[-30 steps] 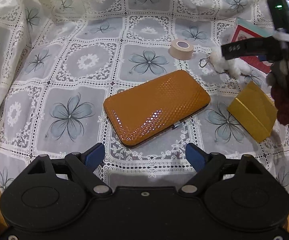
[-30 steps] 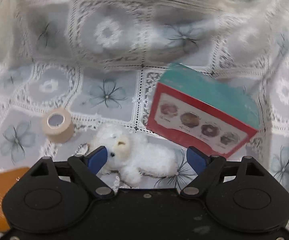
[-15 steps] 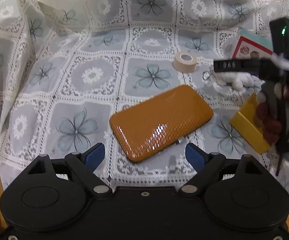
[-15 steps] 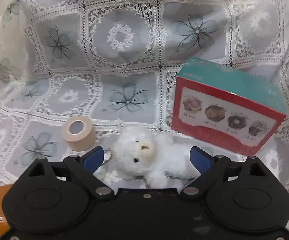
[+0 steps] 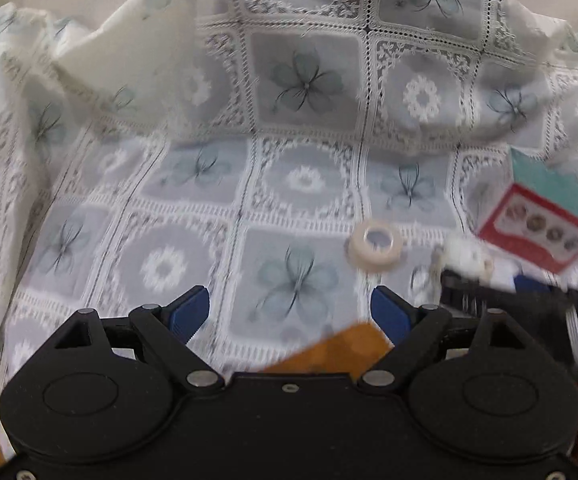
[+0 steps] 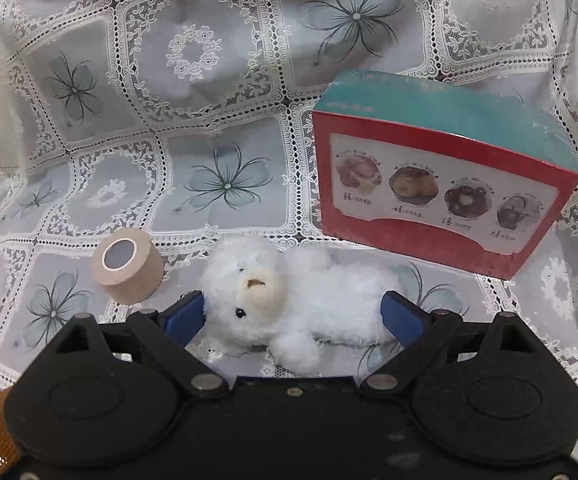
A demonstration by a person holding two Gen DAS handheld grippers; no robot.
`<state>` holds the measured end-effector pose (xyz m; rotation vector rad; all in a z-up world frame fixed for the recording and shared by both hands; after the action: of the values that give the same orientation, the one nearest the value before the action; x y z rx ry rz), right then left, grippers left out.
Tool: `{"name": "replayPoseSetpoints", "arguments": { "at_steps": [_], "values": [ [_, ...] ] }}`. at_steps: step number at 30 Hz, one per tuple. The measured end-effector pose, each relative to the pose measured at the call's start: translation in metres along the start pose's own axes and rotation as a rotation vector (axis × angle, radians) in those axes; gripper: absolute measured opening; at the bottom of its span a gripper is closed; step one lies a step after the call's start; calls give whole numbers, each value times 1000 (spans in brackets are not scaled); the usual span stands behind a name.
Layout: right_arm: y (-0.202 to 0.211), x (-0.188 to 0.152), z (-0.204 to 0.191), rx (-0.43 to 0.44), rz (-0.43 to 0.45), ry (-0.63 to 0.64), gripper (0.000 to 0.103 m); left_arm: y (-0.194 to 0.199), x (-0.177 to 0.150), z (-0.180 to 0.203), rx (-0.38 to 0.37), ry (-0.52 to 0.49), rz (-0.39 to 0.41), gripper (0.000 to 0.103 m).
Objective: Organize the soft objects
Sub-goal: 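Grasp the beige tape roll with the left tool while the right tool grasps the white plush lamb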
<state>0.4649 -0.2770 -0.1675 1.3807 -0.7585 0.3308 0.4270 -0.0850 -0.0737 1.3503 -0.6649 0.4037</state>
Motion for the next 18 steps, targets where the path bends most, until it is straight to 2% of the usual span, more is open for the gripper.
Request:
{"name": "replayPoseSetpoints", "arguments": {
  "at_steps": [6, 12, 18],
  "values": [
    [0, -1, 1, 8, -6, 2, 95, -41, 24, 27, -8, 2, -27, 84],
    [1, -1, 0, -3, -6, 12, 95, -77, 33, 52, 28, -75, -44, 85],
    [1, 0, 1, -11, -5, 18, 95, -102, 32, 59, 30, -83, -111, 85]
  ]
}}
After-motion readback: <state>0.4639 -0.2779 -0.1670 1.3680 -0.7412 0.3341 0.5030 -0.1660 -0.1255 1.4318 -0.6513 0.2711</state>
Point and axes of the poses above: each gripper's, at about its wrist camera, not at the fingertips, and y roughly against the way its jaws point, z to its right, x to its top, the point moved 10 cm from there along -y, roughly the way its jaws point, and after that the axes turned 4 degrees about -x, right-handed, at the moved point
